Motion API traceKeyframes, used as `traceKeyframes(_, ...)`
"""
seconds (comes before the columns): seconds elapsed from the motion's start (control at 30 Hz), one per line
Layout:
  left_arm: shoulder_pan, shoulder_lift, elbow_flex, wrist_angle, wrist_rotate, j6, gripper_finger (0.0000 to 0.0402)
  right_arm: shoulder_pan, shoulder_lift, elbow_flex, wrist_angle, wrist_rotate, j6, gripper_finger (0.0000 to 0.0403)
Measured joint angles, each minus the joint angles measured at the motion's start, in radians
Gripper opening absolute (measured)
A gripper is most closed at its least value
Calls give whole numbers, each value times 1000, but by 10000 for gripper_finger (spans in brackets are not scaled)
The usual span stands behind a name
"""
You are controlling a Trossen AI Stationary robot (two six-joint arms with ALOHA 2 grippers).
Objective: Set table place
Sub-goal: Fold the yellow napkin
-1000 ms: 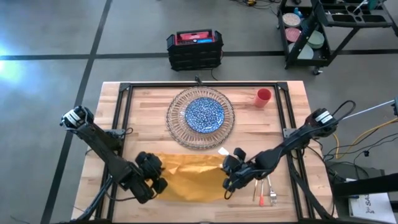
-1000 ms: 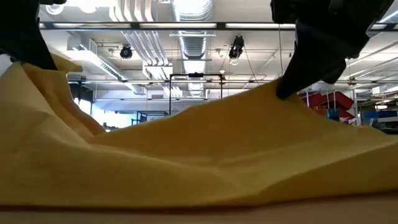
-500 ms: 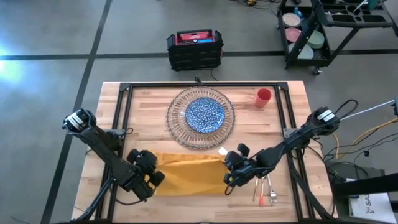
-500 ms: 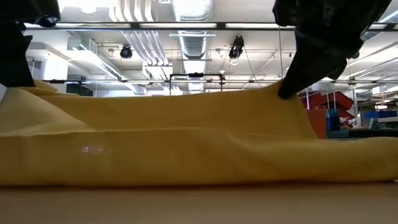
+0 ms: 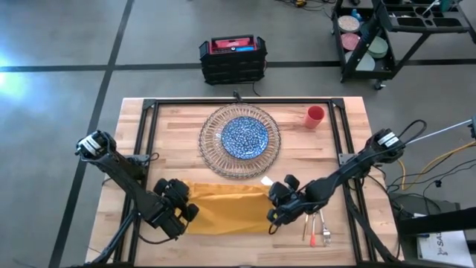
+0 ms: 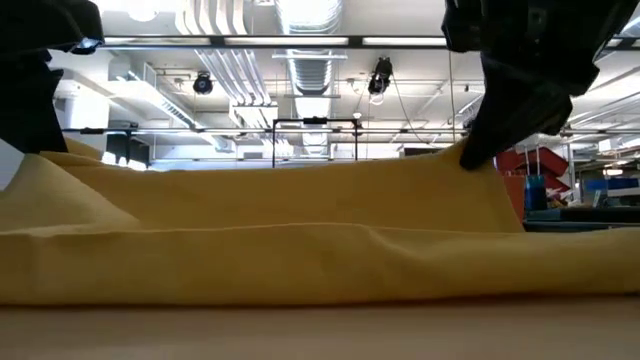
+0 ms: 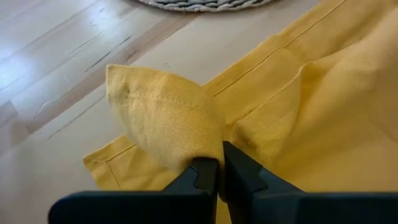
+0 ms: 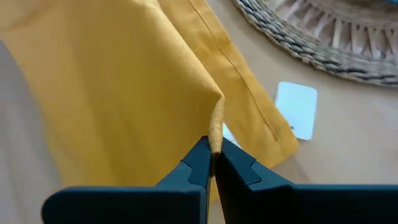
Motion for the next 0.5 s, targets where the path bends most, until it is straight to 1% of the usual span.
traceKeyframes(0.07,6,0,0,-2,-8,13,1,-4,5,6,-5,-3,-1,0)
traceKeyframes(0.2,29,1,-9,3,-53,28,3,-35,32,5,-105,-34,48,0)
traceKeyframes(0.27,45,1,-22,14,-54,41,5,-40,50,2,-157,-34,78,0)
traceKeyframes(0.5,66,1,-78,144,-32,112,2,-38,89,11,-112,-34,27,0)
